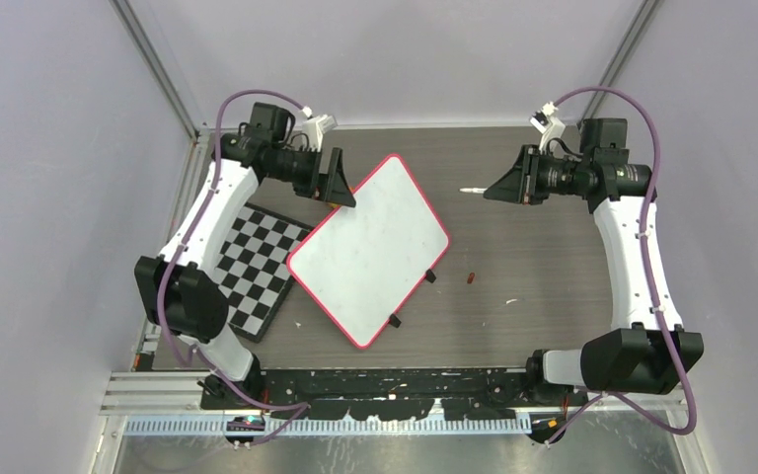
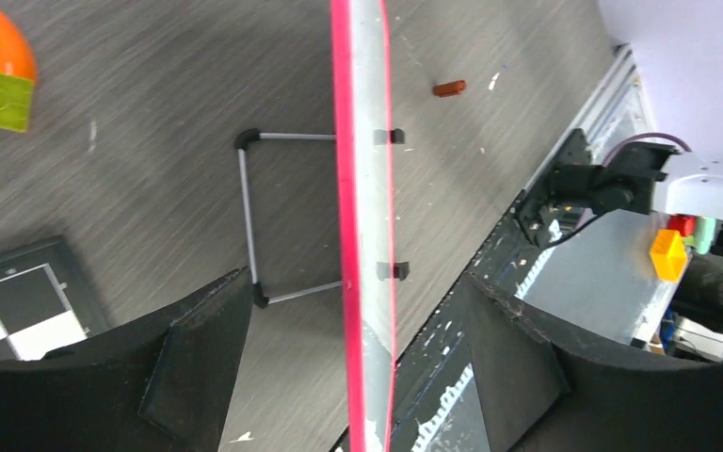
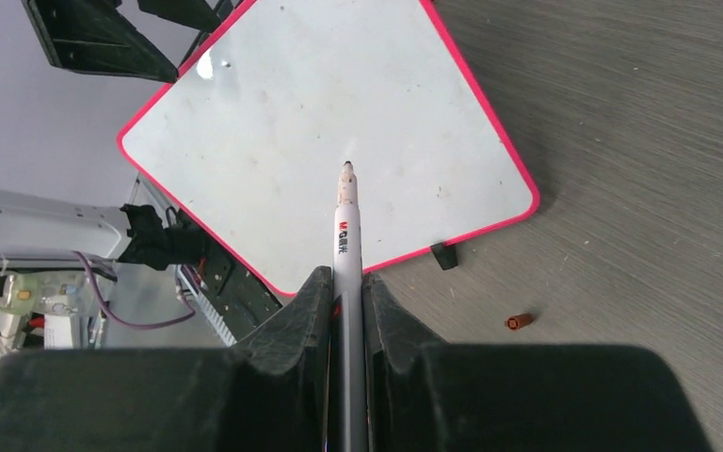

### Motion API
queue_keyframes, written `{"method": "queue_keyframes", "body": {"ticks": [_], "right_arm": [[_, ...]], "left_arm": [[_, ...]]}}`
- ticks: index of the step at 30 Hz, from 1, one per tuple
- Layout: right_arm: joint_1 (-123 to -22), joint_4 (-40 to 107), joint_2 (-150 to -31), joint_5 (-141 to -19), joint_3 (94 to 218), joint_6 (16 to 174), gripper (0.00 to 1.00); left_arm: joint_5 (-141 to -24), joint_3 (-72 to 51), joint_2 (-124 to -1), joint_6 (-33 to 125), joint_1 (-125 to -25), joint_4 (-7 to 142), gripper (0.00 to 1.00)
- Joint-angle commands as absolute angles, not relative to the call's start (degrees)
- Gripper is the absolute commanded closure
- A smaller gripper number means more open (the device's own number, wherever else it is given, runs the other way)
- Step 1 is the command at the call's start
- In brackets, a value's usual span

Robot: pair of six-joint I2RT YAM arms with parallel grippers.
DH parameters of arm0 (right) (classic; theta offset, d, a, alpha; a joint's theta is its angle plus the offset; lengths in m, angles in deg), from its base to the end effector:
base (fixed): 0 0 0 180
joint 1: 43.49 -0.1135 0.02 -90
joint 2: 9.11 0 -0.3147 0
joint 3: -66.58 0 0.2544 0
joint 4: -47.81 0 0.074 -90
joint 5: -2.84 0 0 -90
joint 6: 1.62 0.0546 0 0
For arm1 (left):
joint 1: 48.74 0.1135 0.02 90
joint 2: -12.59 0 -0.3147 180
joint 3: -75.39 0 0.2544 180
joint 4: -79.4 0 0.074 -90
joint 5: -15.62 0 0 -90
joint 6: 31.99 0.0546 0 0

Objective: Write a sentence on the whiteboard
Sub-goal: Move the whiteboard to the center of the board.

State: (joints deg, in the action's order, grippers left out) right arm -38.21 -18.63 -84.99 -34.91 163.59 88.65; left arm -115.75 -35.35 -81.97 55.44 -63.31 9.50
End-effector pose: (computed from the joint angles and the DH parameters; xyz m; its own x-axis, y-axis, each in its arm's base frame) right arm 0.2590 0.0194 0.4340 -0.7102 0.0685 -0.7006 -0.4940 0.6605 0.5654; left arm 0.3368 -0.1248 0.4054 -0.8049 0.1744 -0.5672 0.5317 0.6364 -0.5588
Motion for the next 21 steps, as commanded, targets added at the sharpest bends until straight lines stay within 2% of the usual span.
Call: {"method": "queue_keyframes", "body": {"ticks": [1, 11, 16, 21], "right_arm": [[-39.76, -19.05, -83.53, -32.64, 163.81, 86.40, 1.00], [-43.05, -21.39, -81.91, -30.95, 160.19, 83.30, 1.00], [-43.49, -20.75, -81.25, -30.44, 159.07, 83.36, 1.00], [-45.96, -19.75, -80.08, -29.66, 157.87, 83.72, 1.00]], "left_arm": [[-122.58, -34.42, -81.49, 52.71, -63.51, 14.94, 0.22], [-127.09, -33.36, -84.79, 57.80, -64.85, 13.74, 0.66], [-127.92, -33.32, -85.32, 60.52, -66.43, 12.87, 0.81], [-128.67, -34.20, -86.67, 63.21, -67.57, 10.84, 0.91]]}}
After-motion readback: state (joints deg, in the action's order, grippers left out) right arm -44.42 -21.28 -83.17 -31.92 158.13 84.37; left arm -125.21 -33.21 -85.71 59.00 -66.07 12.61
